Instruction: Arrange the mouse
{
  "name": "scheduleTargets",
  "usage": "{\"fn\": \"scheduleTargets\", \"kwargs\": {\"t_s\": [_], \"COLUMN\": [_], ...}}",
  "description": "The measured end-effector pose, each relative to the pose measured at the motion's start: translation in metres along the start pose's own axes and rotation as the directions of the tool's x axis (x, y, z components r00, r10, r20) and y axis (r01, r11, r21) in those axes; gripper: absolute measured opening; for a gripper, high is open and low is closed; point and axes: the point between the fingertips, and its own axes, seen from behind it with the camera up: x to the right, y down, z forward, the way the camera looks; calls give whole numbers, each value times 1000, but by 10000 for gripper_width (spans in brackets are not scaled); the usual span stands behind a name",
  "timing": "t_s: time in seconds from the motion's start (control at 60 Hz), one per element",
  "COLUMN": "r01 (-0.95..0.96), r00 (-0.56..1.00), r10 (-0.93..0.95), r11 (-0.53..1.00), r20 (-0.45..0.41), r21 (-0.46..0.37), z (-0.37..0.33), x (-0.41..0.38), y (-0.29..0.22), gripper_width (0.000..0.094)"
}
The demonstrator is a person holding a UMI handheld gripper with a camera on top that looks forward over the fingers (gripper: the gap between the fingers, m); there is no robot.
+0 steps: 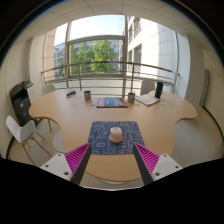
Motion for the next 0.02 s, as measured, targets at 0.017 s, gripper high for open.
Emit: {"fn": "scheduleTargets", "kwargs": {"t_s": [0.017], "r01": [-1], "r00": [1000], "r10": [1], "r11": [1000], "r20": [1], "r21": [-1], "z": [-2], "x": [0], "y": [1], "gripper_width": [847]}}
